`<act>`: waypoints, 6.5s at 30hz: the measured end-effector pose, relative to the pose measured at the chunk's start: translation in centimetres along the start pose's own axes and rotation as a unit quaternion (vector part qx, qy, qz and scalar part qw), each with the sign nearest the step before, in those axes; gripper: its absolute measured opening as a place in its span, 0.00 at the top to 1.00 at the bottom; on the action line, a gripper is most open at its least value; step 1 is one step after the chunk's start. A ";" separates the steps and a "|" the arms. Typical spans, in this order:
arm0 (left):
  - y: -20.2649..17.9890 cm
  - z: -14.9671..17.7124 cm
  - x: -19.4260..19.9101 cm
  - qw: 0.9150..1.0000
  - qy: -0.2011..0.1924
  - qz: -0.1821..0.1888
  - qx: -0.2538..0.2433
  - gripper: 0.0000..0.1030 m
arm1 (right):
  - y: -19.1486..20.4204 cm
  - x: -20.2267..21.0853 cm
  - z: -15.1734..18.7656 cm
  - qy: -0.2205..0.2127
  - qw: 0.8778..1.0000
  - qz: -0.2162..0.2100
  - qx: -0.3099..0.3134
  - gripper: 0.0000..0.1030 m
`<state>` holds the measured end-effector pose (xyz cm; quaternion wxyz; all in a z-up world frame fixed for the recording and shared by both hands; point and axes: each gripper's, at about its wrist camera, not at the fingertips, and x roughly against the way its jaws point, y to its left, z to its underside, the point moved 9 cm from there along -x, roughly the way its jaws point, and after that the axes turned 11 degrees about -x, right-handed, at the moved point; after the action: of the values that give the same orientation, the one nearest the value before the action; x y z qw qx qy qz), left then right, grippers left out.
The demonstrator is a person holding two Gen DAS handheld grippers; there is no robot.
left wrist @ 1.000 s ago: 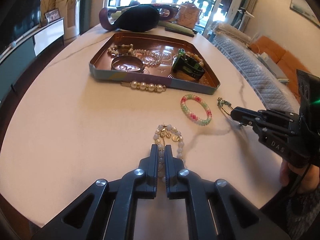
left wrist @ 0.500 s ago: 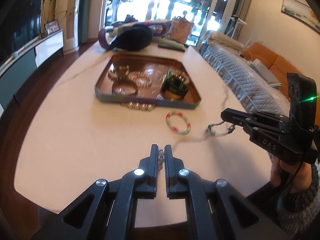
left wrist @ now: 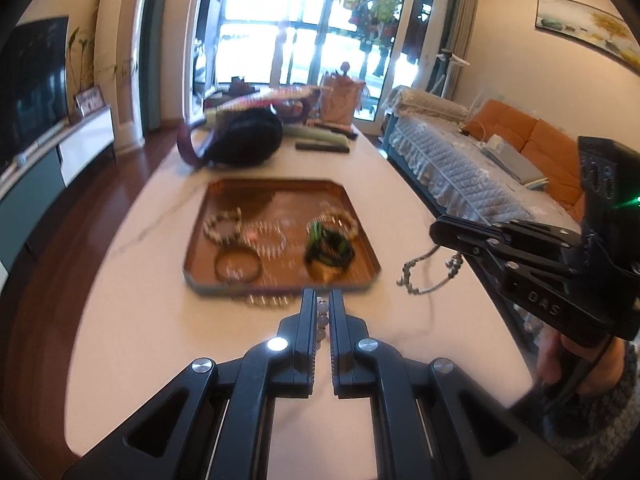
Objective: Organize jewelry
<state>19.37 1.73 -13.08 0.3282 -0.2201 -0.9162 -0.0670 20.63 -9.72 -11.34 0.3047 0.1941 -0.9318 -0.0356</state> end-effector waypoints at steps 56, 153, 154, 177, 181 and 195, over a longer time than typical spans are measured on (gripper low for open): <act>8.2 0.6 -10.3 0.993 0.045 -0.095 0.056 0.22 | -6.1 -8.7 0.9 0.057 0.995 -0.005 -0.085 0.35; 10.9 6.6 -13.5 0.984 0.102 -0.092 0.114 0.66 | -3.6 -10.0 9.7 0.137 0.984 -0.039 -0.108 0.89; 11.8 6.6 -13.3 0.983 0.101 -0.101 0.117 0.66 | -3.3 -9.9 9.5 0.132 0.986 -0.037 -0.100 0.89; 14.8 7.1 -15.3 0.977 0.120 -0.129 0.118 0.65 | -6.3 -10.7 8.8 0.123 0.983 -0.005 -0.137 0.77; 13.1 7.1 -15.4 0.981 0.126 -0.106 0.101 0.65 | -6.4 -10.4 9.2 0.123 0.982 -0.005 -0.142 0.74; 6.8 7.0 -14.8 0.990 0.118 -0.034 0.071 0.44 | -4.1 -9.9 10.2 0.135 0.986 -0.012 -0.098 0.59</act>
<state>28.55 4.32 -28.00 0.4464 -0.1554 -0.8804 -0.0387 23.38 -10.20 -25.80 0.4444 0.1780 -0.8718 -0.1036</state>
